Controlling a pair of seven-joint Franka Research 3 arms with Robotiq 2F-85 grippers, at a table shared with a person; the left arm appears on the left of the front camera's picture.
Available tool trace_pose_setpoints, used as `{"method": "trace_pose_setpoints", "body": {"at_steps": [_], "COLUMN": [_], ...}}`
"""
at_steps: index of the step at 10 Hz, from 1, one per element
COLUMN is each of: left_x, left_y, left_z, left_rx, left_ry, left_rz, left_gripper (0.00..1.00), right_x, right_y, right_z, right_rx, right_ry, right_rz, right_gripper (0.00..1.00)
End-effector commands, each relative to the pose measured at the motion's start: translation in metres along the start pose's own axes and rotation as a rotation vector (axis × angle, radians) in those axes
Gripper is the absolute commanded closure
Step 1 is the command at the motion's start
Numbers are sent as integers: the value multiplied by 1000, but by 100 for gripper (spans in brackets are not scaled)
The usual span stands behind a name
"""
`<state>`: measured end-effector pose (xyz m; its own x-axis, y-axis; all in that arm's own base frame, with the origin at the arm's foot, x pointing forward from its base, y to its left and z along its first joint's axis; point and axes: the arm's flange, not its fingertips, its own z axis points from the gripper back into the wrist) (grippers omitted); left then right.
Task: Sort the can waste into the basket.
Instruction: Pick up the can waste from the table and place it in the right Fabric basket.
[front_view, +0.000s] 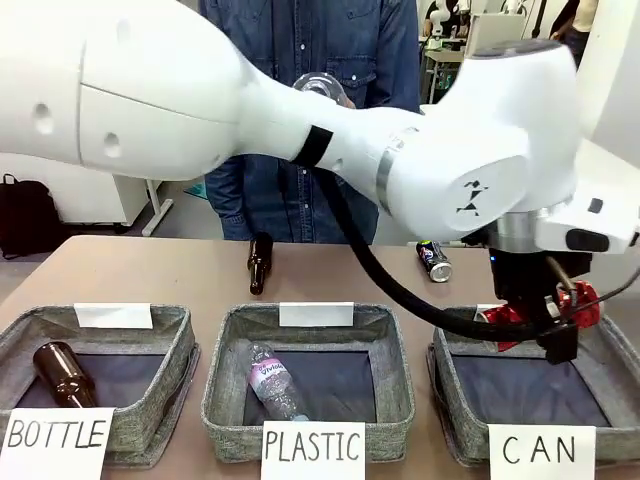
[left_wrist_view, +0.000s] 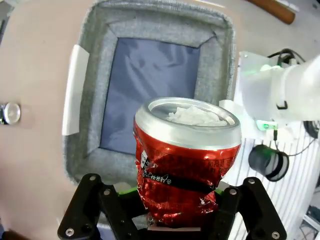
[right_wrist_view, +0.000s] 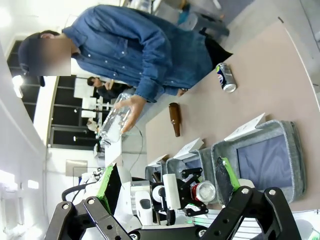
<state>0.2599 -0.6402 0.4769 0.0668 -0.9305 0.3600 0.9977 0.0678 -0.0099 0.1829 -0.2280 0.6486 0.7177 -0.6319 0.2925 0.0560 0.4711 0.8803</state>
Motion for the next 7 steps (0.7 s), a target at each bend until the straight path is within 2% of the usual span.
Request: {"method": "trace_pose_setpoints", "body": {"at_steps": [1, 2, 3, 4, 5, 6, 7], "left_x": [15, 14, 14, 14, 14, 13, 12], "left_y": [3, 3, 3, 2, 2, 2, 3], "left_z": [5, 5, 5, 5, 5, 6, 7], "left_rx": [27, 34, 44, 45, 49, 53, 56], "left_ry": [26, 43, 46, 45, 43, 42, 38], "left_rz": [18, 2, 3, 2, 0, -2, 2], "left_gripper": [97, 39, 39, 0, 35, 0, 0], "right_x": [0, 0, 0, 0, 0, 0, 0], "right_y": [0, 0, 0, 0, 0, 0, 0], "right_z": [0, 0, 0, 0, 0, 0, 0], "right_rx": [7, 7, 7, 7, 7, 7, 7], "right_ry": [-12, -12, -12, -12, -12, -12, -12], "right_rz": [0, 0, 0, 0, 0, 0, 0], "right_gripper": [0, 0, 0, 0, 0, 0, 0]}}
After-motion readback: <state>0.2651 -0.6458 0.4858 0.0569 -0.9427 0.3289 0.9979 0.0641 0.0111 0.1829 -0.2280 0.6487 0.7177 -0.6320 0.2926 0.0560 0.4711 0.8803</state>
